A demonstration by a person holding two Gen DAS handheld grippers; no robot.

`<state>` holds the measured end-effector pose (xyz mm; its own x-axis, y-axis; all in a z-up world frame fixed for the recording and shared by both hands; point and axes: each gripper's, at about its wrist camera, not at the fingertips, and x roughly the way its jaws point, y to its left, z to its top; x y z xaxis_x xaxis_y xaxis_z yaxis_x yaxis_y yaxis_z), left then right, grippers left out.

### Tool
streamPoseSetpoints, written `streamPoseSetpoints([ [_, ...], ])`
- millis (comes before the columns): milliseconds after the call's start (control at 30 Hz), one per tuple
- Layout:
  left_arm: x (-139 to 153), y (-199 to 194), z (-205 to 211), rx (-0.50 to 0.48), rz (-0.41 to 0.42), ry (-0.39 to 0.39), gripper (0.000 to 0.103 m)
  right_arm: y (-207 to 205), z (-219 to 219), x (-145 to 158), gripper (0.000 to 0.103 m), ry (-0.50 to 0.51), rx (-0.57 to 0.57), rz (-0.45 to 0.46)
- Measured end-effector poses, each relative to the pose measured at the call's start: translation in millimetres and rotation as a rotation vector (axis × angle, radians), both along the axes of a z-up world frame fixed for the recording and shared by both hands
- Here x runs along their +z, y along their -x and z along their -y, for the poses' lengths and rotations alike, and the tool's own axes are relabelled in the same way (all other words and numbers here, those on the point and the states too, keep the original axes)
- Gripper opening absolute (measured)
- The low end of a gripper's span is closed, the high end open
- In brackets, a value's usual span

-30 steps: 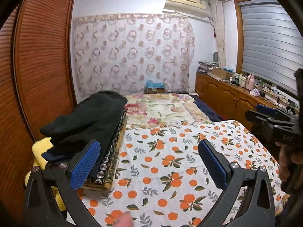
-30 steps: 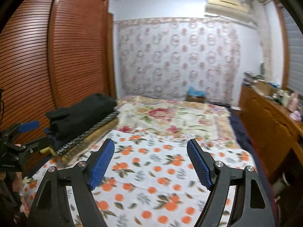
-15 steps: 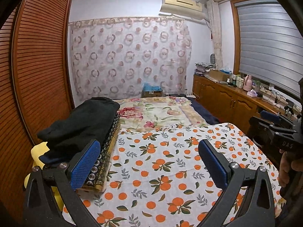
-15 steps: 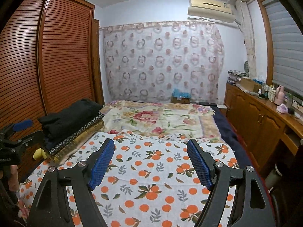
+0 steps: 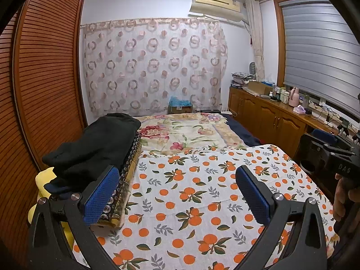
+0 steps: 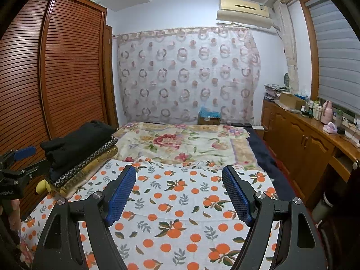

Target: Fold small clothes

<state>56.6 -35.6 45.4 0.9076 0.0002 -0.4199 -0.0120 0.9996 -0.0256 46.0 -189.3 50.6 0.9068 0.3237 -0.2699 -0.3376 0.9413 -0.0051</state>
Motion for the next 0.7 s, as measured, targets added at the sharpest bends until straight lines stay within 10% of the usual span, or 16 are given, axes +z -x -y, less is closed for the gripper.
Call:
streamPoseSetpoints([
  [700,0,0,-1,0.000,0.002,0.001,0.103,-5,11,-3,0.080,0.005,0.010,0.012],
])
